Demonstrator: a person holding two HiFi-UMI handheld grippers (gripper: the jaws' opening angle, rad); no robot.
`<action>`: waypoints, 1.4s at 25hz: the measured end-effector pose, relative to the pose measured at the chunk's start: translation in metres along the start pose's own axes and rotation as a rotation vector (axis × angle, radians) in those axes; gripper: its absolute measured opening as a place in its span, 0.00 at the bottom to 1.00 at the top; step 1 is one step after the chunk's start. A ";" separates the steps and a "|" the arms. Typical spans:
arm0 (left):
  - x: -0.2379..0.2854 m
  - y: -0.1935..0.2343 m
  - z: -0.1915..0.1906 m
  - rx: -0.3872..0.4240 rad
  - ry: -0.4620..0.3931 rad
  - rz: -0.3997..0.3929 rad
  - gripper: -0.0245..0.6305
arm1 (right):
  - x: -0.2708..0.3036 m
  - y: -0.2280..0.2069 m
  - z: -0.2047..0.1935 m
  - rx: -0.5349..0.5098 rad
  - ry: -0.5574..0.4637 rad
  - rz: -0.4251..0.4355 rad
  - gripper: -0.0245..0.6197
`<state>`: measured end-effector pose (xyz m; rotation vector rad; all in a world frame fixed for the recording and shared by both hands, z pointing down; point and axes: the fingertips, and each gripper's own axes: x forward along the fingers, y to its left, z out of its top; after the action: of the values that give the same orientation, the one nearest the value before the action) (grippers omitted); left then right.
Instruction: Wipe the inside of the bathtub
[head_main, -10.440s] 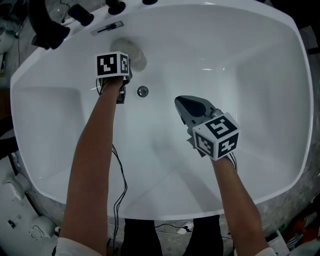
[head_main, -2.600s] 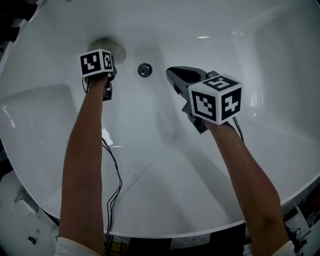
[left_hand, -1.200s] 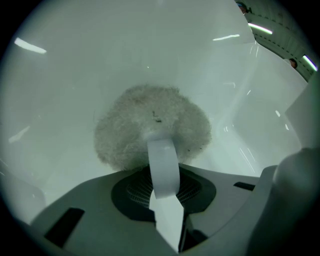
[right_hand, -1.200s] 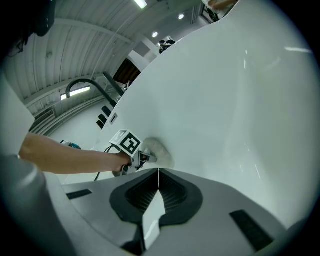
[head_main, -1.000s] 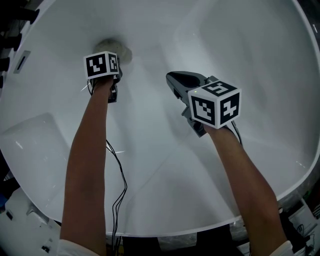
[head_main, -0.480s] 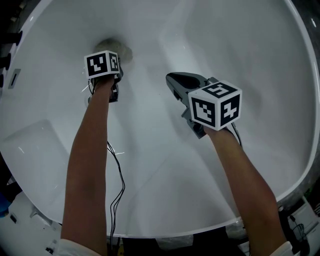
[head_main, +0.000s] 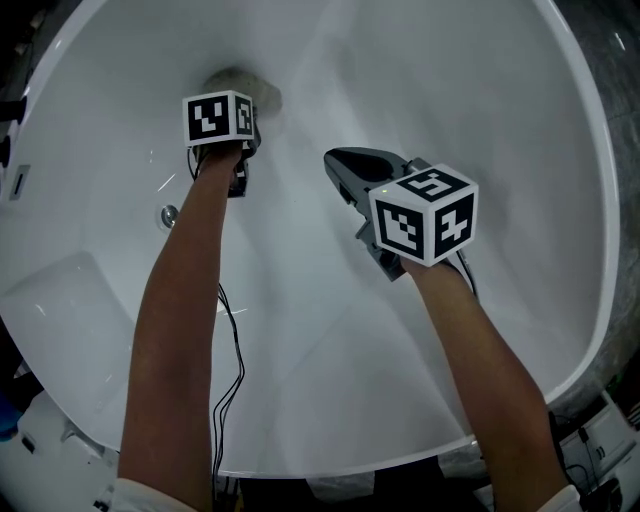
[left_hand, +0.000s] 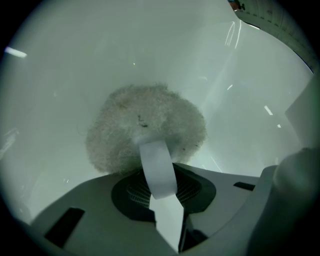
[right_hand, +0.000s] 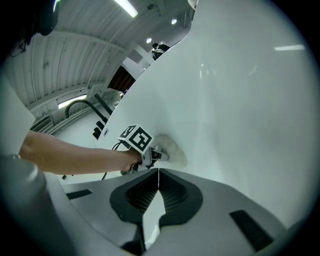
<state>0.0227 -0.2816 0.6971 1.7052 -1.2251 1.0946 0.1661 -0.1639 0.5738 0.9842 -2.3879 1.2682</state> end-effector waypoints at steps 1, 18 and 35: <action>0.001 -0.009 0.005 0.011 -0.005 -0.006 0.18 | -0.004 -0.003 0.001 0.004 -0.004 -0.002 0.07; -0.038 -0.118 0.055 0.180 -0.084 -0.073 0.18 | -0.064 -0.006 0.027 -0.008 -0.042 -0.011 0.07; -0.286 -0.171 -0.002 0.134 -0.208 -0.184 0.18 | -0.172 0.122 0.057 -0.099 -0.055 -0.006 0.07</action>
<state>0.1371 -0.1452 0.4155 2.0322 -1.1126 0.9246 0.2153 -0.0860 0.3758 1.0089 -2.4607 1.1227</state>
